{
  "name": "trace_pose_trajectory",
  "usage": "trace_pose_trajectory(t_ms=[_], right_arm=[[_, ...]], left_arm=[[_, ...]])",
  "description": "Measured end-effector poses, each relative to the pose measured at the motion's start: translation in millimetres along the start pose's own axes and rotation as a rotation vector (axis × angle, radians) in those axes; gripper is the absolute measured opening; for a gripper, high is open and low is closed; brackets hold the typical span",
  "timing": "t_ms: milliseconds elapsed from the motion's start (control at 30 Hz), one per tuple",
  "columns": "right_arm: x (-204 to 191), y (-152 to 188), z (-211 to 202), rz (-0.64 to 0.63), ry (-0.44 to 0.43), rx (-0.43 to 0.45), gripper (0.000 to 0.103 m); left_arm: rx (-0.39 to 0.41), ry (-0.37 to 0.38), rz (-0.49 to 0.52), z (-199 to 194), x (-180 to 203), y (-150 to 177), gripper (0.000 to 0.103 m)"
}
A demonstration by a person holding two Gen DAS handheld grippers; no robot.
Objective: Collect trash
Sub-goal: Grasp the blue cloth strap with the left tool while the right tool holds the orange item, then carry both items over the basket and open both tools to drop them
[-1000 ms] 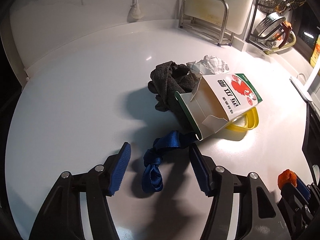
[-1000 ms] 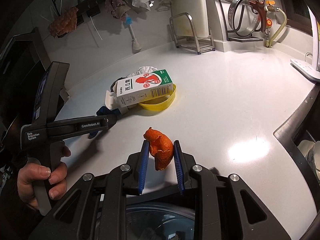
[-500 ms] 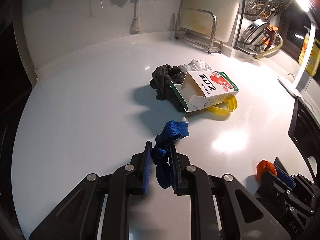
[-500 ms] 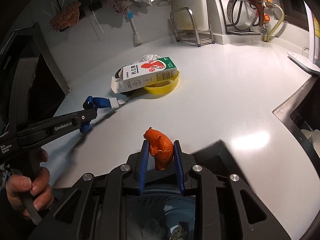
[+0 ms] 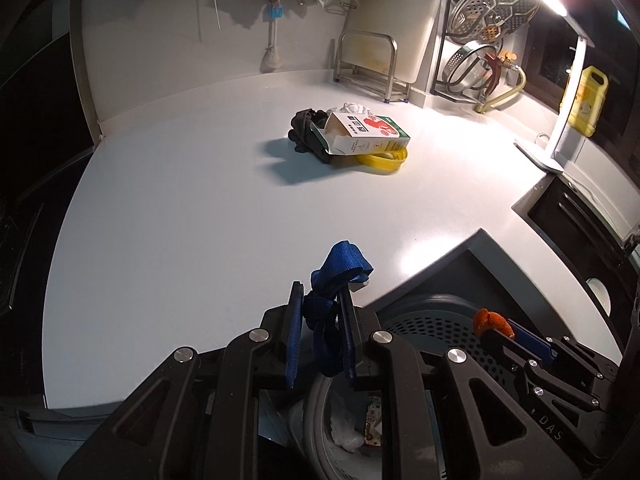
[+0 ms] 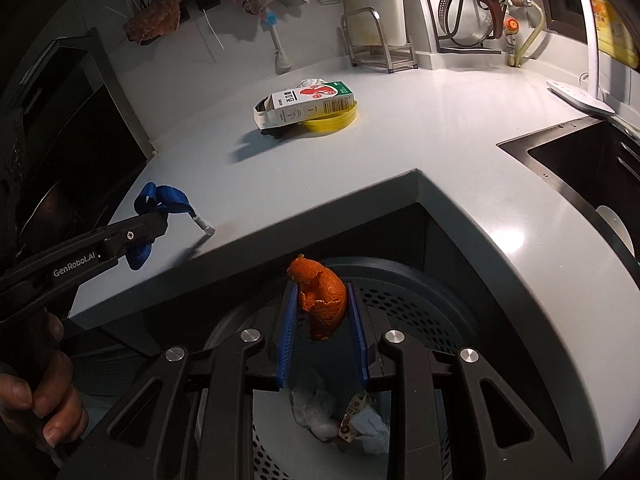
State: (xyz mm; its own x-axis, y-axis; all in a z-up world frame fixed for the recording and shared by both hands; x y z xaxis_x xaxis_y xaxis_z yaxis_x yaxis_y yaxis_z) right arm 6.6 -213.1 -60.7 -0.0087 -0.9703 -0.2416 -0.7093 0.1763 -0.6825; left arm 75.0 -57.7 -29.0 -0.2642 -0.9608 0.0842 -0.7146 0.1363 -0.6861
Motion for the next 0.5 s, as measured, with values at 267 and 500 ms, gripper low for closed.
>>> trace_pose_trajectory(t_ms=[267,500], right_arm=[[7,36,-23,0.009,0.013,-0.016,0.024],[15,58,-32,0.017,0.045,-0.031,0.024]], left_arm=[[-0.017,0.016,0.018,-14,23,38,0.017],[-0.042,0.045,0.027,-14,36,57,0.017]])
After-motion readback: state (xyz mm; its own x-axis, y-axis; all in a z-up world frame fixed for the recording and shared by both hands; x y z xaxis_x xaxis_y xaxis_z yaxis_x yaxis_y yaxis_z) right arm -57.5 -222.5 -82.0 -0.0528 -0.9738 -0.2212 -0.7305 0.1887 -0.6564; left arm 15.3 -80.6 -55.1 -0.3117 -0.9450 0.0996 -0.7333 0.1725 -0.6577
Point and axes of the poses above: each gripper's, at about its wrist camera, not at the fingertips, and z roughly the way its jaws point, x to its right, y to its underside, the point moved 3 cm from there along z, roughly the way its jaws point, and after that the axes turned 3 degrees about -z, right-handed, at the moved point
